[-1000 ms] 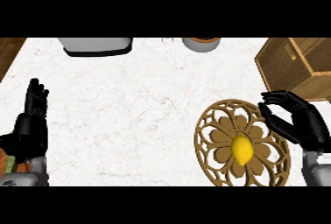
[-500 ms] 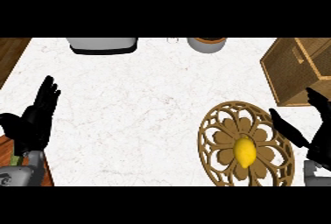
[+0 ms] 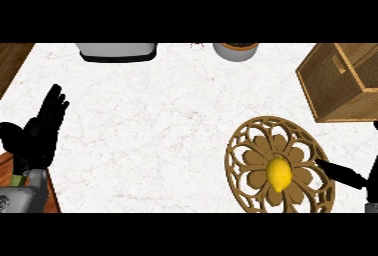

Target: Pick the lemon from the placemat and place it in the basket

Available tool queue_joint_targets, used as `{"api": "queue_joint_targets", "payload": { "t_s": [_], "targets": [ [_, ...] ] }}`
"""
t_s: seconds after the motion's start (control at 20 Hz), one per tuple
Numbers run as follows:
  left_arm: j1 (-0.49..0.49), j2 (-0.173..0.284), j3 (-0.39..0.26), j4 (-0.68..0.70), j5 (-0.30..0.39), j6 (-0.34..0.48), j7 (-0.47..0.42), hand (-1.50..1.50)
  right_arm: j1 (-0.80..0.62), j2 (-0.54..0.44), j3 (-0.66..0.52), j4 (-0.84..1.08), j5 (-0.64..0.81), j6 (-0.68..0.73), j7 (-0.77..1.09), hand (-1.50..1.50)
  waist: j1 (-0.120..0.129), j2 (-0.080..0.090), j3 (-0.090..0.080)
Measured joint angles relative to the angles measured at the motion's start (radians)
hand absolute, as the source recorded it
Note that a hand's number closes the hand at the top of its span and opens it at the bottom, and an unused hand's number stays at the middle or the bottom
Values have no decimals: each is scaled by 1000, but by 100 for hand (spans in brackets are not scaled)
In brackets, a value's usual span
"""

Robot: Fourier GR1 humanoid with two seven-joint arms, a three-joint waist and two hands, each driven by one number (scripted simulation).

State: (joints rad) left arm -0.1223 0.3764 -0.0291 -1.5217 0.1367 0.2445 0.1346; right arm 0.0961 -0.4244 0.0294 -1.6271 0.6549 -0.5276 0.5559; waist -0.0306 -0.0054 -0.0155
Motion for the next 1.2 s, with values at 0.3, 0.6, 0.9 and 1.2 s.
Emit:
{"api": "queue_joint_targets", "payload": {
  "t_s": [0.3, 0.6, 0.9, 1.2],
  "targets": [
    [-17, 6, 6, 7, 7, -8, 18, 0, 47, -49, 96, -187, -13, 319, 314, -150, -1, -3, 2],
    [-30, -16, -2, 32, 2, -11, 11, 0, 19, -63, 137, -480, -51, 537, 580, -150, 11, 0, 8],
    [-40, -17, 8, 26, 3, -31, 14, 0, -25, 1, 156, -620, 9, 590, 658, -150, 26, 3, 12],
    [-49, -32, 11, 25, -9, -35, 22, 0, 36, 90, 184, -602, 105, 587, 600, -150, 26, 4, 14]
  ]
}}
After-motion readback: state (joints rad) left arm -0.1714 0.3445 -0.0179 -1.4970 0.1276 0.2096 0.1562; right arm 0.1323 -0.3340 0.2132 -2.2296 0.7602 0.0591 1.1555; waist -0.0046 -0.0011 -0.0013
